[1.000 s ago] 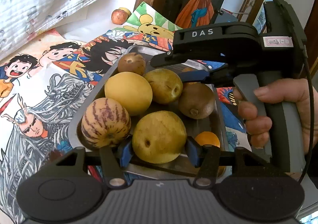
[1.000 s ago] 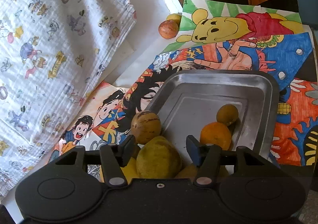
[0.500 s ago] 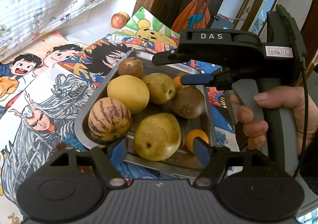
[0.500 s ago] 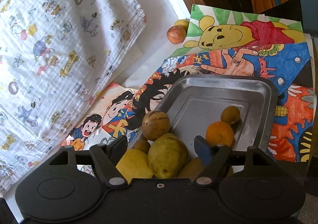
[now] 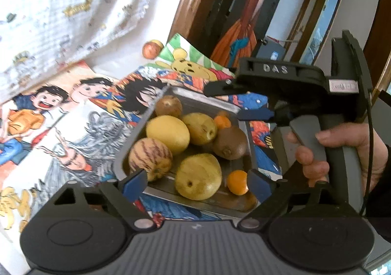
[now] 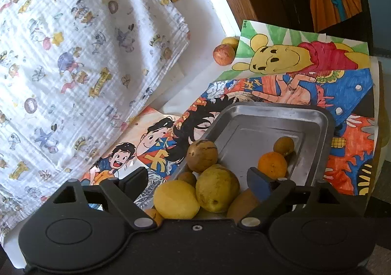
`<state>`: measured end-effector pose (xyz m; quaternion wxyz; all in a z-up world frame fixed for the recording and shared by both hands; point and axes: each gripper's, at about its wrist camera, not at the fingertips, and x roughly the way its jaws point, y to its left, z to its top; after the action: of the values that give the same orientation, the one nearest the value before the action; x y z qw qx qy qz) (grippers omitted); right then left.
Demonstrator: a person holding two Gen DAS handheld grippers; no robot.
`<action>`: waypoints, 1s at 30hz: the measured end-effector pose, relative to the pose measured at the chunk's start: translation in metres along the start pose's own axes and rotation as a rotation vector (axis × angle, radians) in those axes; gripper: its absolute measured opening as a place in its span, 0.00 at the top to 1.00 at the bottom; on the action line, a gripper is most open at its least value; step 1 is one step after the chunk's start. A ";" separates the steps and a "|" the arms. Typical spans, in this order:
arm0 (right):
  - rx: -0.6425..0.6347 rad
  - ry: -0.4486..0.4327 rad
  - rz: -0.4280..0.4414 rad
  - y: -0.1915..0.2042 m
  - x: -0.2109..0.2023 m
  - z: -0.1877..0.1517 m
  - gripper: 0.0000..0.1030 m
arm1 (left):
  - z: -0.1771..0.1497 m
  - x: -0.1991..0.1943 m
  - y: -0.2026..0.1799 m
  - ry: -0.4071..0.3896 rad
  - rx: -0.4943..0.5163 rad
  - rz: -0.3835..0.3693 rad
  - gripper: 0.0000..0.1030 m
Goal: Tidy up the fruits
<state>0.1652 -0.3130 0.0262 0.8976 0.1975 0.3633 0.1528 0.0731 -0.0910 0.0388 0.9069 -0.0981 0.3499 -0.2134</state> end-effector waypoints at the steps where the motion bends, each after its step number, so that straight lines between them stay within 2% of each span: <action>1: -0.003 -0.004 0.000 0.001 -0.002 -0.001 0.11 | 0.000 -0.004 0.001 -0.010 -0.002 0.007 0.07; 7: -0.021 -0.031 -0.004 0.011 -0.017 -0.010 0.08 | -0.001 -0.025 0.013 -0.069 -0.022 0.070 0.01; 10: -0.036 -0.047 -0.010 0.018 -0.025 -0.017 0.04 | -0.004 -0.033 0.020 -0.089 -0.040 0.100 0.01; 22: -0.072 -0.122 -0.042 0.042 -0.061 -0.053 0.01 | -0.018 -0.059 0.047 -0.162 -0.094 0.207 0.00; 30: -0.077 -0.164 -0.107 0.059 -0.082 -0.091 0.01 | -0.037 -0.075 0.057 -0.216 -0.056 0.277 0.00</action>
<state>0.0361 -0.2738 0.0423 0.9381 0.1552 0.2925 0.1018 0.0166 -0.0071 0.0368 0.9569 -0.0964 0.2662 -0.0646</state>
